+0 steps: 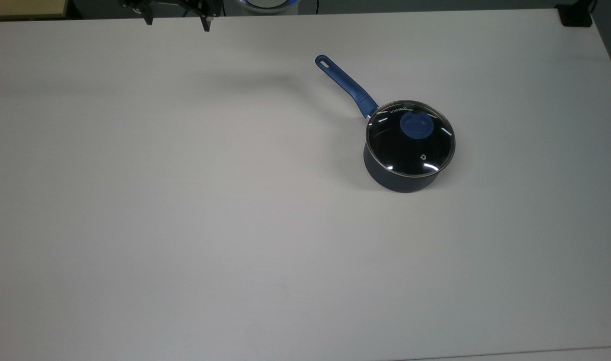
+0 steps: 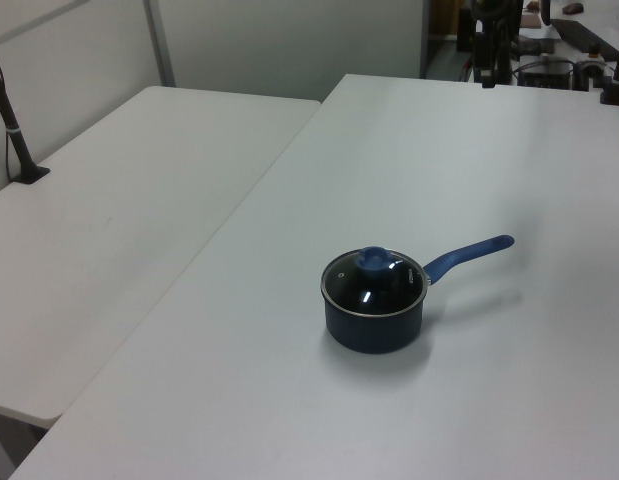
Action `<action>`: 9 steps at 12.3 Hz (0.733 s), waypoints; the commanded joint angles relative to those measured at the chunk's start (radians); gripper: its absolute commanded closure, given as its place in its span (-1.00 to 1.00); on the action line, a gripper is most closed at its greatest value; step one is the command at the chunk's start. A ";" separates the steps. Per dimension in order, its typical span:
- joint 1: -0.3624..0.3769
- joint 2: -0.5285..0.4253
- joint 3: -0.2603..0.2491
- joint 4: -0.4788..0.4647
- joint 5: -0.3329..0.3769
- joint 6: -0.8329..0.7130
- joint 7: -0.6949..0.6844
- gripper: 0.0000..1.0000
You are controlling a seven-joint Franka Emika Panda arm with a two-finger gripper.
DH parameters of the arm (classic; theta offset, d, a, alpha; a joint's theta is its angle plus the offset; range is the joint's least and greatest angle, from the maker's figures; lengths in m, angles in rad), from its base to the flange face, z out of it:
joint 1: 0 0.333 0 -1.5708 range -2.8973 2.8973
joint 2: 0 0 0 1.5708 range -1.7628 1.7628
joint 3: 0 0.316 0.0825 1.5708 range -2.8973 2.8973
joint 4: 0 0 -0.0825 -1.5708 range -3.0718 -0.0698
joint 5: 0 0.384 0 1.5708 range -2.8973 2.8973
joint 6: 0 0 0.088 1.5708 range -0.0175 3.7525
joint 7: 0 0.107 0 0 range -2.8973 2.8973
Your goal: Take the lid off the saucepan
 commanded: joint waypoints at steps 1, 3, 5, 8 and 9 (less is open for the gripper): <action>0.016 -0.004 -0.004 -0.007 -0.012 -0.003 0.020 -1.00; 0.033 0.005 -0.004 -0.008 -0.013 0.000 0.018 -1.00; 0.031 0.017 -0.004 -0.002 0.002 0.017 0.021 -1.00; 0.054 0.017 -0.004 0.000 0.014 0.023 0.023 -1.00; 0.069 0.020 -0.002 0.000 0.023 0.025 0.023 -1.00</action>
